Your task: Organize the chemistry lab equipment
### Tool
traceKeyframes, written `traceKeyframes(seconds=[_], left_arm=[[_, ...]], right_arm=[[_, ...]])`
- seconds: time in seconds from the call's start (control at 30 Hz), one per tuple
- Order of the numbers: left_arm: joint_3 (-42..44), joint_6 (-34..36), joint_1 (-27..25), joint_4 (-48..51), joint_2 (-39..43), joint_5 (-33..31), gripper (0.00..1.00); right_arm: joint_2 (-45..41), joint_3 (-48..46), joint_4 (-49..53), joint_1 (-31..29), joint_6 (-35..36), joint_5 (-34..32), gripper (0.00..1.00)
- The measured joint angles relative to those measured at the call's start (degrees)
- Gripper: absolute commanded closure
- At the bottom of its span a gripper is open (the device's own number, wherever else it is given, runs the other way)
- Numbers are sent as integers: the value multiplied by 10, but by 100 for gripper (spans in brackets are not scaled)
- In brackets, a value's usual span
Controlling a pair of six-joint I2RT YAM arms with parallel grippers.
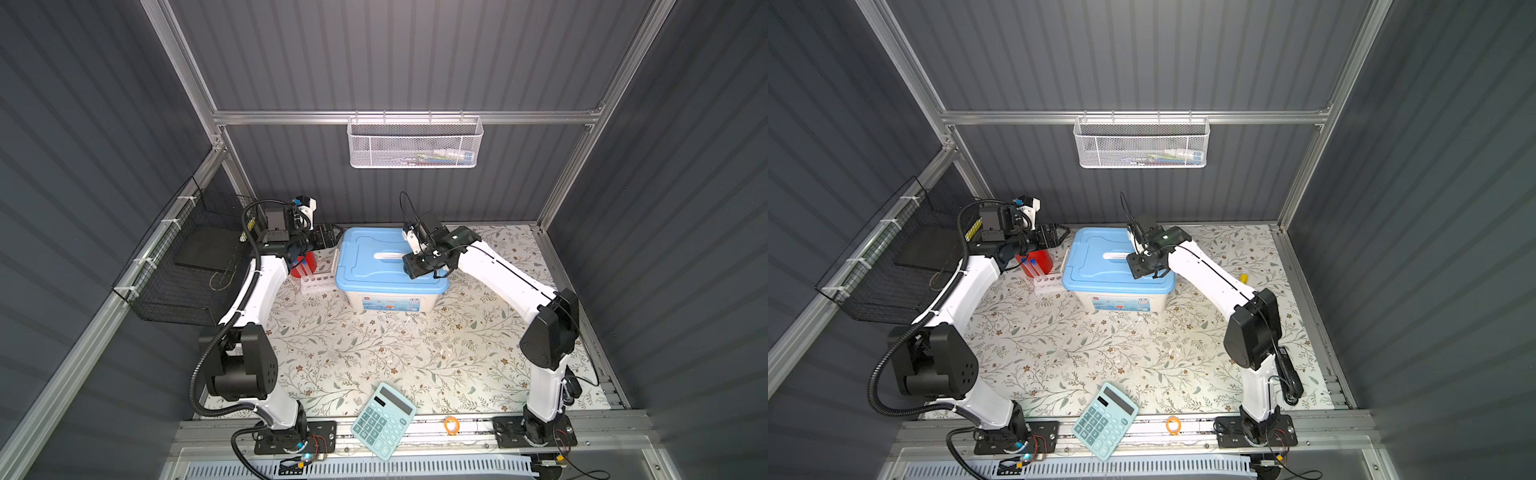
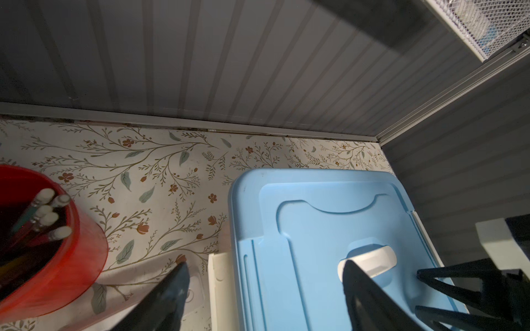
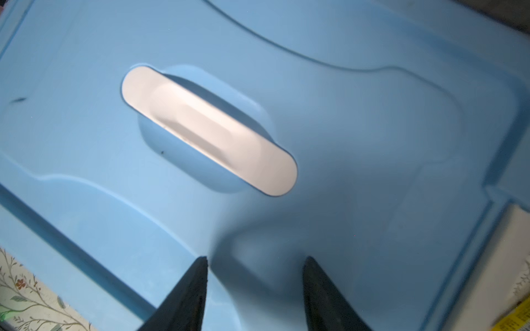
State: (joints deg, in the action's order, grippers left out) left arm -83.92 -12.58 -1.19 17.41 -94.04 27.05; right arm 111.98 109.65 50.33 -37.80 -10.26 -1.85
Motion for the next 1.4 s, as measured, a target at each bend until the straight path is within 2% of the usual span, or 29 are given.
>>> traceKeyframes(seconds=[0.33,0.77,1.4], left_arm=[[-16,-11,0,30,-27,0,20],[-15,-15,-37,46,-30,-5,22],[-6,-15,-51,58,-30,-16,22]], right_arm=[[7,2,3,12,0,-28,46],[-24,-41,-1,54,-2,-35,47],[-31,-54,-8,59,9,-72,48]])
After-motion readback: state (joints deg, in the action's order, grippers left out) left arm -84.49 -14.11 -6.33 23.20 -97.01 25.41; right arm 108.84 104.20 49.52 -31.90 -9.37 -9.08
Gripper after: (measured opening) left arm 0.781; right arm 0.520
